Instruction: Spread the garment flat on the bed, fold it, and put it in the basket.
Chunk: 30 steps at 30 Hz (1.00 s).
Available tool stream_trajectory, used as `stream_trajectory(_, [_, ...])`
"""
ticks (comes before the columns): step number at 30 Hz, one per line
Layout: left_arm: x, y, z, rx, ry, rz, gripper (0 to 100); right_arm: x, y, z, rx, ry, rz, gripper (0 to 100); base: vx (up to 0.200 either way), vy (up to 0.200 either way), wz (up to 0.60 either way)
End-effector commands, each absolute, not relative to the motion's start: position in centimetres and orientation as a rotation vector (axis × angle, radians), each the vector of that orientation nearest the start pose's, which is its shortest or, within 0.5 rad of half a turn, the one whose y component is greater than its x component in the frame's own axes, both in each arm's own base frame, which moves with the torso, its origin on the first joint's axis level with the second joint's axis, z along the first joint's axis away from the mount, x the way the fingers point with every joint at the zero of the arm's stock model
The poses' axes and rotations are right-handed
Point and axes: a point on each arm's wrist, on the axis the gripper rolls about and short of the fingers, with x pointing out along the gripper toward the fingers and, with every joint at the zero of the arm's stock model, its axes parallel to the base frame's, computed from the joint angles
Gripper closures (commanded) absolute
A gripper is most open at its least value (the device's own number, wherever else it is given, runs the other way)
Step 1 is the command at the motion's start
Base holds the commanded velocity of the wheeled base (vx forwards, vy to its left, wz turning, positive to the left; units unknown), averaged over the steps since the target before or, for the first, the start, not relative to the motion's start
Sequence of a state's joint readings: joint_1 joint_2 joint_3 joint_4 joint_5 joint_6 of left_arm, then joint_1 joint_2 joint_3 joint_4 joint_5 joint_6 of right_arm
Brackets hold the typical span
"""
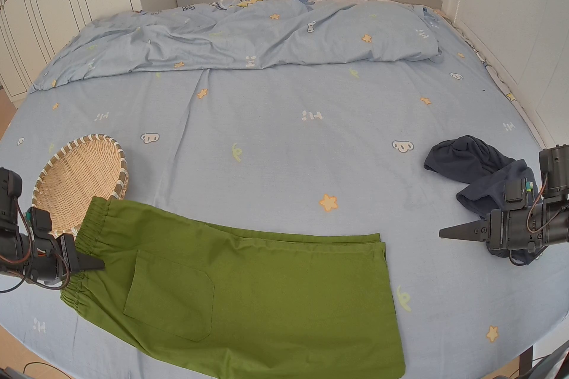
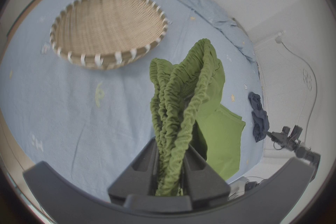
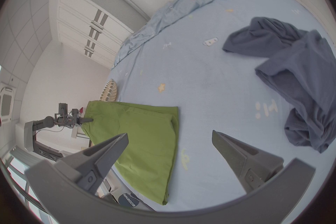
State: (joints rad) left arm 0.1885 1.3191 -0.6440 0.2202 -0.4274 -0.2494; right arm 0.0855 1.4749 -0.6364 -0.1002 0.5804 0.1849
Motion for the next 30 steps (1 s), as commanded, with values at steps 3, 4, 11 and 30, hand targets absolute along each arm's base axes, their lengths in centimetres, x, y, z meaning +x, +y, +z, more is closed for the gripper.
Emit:
stream_trajectory(3, [15.5, -1.5, 19.1, -0.308, 0.840, -0.196, 100, 21.2, 4.1, 17.3, 0.322, 0.717, 0.593, 0, 0.000, 0.000, 0.00])
stream_trajectory(4, [15.4, -2.0, 19.1, -0.289, 0.848, -0.203, 100, 21.1, 4.1, 17.3, 0.322, 0.715, 0.593, 0, 0.000, 0.000, 0.00])
stream_trajectory(11, [14.9, -6.8, 22.1, -0.300, 0.837, -0.263, 100, 20.6, 4.3, 17.7, 0.324, 0.719, 0.599, 0, 0.000, 0.000, 0.00])
stream_trajectory(30, [15.9, -18.1, 23.3, -0.335, 0.966, -0.481, 100, 20.4, 4.3, 17.8, 0.310, 0.713, 0.580, 0, 0.000, 0.000, 0.00])
